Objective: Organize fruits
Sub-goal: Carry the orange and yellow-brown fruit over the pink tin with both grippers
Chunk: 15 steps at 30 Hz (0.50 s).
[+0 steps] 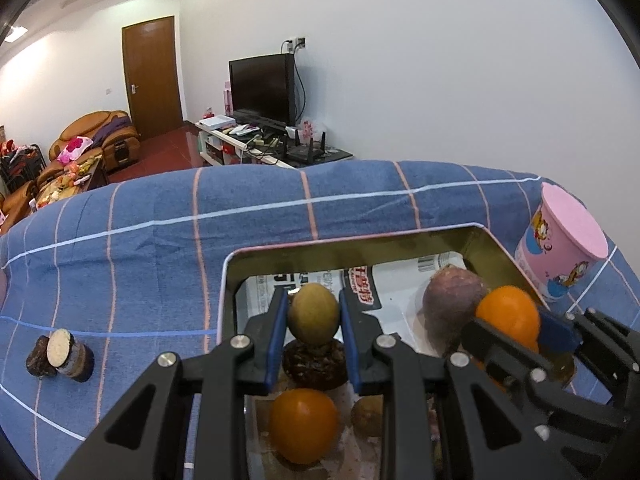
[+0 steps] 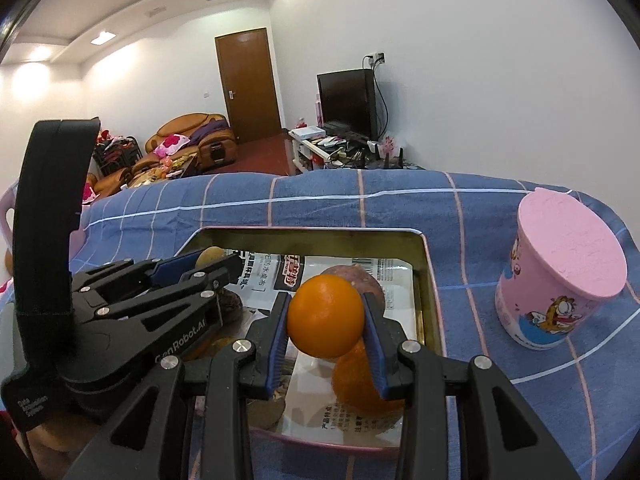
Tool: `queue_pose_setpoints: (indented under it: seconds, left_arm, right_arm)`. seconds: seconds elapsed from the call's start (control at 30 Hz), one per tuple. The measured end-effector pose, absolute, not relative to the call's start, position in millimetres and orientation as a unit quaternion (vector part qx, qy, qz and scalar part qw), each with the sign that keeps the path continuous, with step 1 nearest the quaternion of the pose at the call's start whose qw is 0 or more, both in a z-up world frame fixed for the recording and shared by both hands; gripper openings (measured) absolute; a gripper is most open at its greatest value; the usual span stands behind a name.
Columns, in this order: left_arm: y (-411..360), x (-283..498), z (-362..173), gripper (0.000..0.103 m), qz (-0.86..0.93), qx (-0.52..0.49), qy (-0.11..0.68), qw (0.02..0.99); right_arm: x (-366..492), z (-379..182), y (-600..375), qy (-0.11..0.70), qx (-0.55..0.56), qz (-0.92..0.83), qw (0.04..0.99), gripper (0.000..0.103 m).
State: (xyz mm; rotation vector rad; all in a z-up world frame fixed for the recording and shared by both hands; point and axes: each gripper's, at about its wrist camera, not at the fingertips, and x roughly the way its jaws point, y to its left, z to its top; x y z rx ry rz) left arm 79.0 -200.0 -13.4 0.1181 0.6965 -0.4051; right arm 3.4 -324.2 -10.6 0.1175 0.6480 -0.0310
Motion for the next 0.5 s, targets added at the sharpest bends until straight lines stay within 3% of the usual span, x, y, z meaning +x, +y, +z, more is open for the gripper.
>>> queue_pose_setpoints:
  seconds: [0.5]
  left_arm:
    - [-204.0, 71.7, -13.7, 0.027, -0.199, 0.059, 0.340, 0.917]
  right_arm:
    - [9.5, -14.7, -324.1, 0.335, 0.075, 0.005, 0.939, 0.038]
